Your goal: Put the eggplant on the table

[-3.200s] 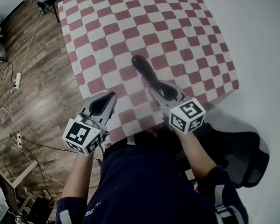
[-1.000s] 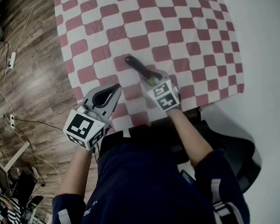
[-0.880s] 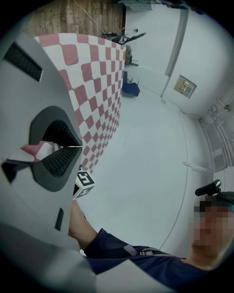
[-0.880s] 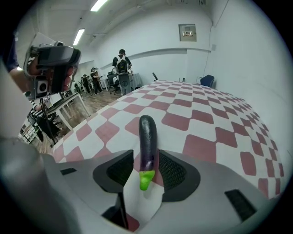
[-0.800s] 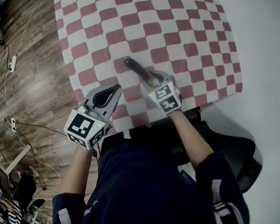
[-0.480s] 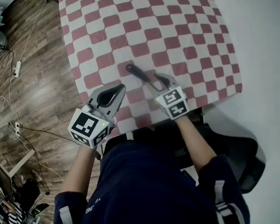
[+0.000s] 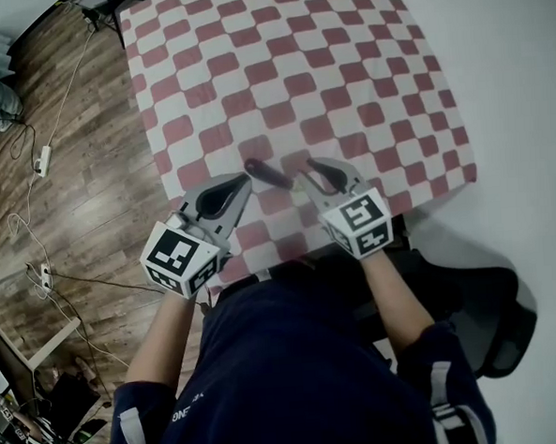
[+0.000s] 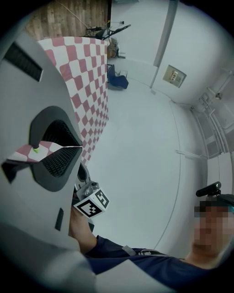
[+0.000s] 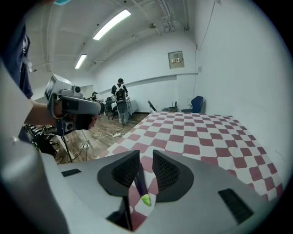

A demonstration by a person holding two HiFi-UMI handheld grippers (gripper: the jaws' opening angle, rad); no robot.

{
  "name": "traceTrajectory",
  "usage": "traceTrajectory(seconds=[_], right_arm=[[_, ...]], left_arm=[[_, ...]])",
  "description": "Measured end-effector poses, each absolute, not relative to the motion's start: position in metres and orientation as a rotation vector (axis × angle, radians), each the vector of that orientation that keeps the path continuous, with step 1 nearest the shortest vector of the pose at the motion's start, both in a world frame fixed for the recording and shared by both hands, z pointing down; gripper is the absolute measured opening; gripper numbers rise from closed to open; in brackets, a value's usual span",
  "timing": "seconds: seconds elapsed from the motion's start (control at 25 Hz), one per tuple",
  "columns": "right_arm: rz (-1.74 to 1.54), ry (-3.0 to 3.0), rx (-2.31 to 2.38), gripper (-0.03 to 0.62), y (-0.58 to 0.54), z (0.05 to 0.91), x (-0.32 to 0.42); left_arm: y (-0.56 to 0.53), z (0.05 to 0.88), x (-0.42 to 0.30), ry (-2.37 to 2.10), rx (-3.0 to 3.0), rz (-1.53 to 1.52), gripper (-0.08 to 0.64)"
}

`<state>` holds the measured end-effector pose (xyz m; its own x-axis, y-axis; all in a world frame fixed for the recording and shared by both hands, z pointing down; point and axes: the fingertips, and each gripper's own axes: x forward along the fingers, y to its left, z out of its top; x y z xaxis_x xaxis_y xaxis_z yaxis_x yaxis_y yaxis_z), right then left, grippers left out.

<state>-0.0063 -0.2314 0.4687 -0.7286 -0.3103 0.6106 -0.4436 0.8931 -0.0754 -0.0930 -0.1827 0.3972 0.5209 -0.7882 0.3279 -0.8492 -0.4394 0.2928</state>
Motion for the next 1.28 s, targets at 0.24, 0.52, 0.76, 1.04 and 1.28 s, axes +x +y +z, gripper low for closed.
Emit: traceTrajectory(seconds=[0.24, 0.52, 0.76, 1.04, 1.28], right_arm=[[0.291, -2.519, 0.557, 0.052, -0.221, 0.434, -0.014], [0.273, -2.592, 0.552, 0.027, -0.212, 0.401, -0.024], [0.288, -2.607, 0.545, 0.020, -0.207, 0.392, -0.029], [0.267, -2.621, 0.547, 0.017, -0.207, 0.389, -0.030], [0.263, -2.648, 0.540, 0.015, -0.204, 0.384, -0.034]], left_arm=[[-0.182, 0.384, -0.098, -1.345, 2.385, 0.184, 0.031], [-0.184, 0.370, -0.100, -1.349, 2.424, 0.162, 0.031], [-0.183, 0.367, -0.103, -1.351, 2.424, 0.155, 0.031], [-0.178, 0.370, -0.103, -1.354, 2.412, 0.166, 0.031], [-0.176, 0.370, -0.105, -1.350, 2.413, 0.176, 0.031]])
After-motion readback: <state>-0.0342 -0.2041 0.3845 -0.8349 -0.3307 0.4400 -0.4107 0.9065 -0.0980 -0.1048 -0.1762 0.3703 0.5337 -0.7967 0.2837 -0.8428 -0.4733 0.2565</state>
